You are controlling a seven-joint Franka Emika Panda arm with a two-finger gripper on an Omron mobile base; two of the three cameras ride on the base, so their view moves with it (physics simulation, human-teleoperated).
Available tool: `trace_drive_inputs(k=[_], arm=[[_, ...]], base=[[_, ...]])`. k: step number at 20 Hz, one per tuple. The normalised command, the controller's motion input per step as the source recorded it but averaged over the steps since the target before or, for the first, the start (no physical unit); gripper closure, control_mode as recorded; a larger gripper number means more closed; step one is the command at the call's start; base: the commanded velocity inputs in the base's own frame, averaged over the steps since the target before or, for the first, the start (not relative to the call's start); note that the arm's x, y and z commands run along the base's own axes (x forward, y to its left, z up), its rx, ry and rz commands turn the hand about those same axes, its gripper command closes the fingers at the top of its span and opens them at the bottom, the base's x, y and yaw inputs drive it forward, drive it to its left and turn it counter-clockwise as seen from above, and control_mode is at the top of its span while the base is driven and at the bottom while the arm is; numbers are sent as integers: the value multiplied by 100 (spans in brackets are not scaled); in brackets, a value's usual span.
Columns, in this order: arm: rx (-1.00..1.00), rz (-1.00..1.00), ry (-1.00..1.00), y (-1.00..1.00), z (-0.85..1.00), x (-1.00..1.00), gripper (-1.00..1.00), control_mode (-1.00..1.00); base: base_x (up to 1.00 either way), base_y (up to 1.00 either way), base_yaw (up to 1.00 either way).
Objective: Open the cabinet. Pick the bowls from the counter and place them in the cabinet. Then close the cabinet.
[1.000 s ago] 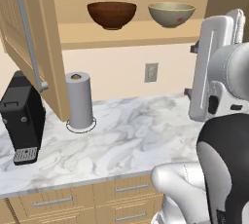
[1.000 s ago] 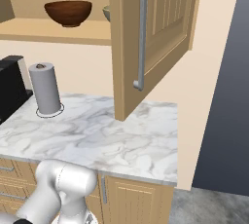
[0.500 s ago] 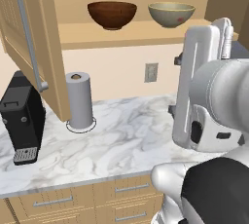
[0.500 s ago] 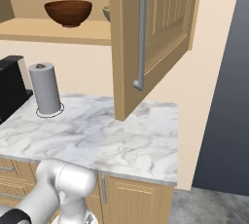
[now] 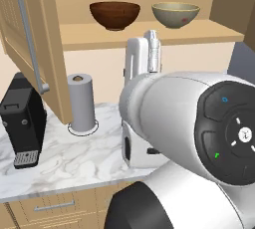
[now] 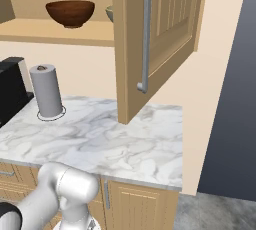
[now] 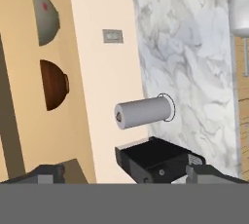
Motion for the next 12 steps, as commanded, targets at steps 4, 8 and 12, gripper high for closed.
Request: trace_drive_inputs(k=[4,8,12], arm=[[0,-5,0,70,-34,59,-100,-100],[0,-2,0,72,-40,56,-100,-100],[0,0,-9,73,-18,6,-100,-100]], base=[[0,0,0],[0,0,0],[0,0,0]])
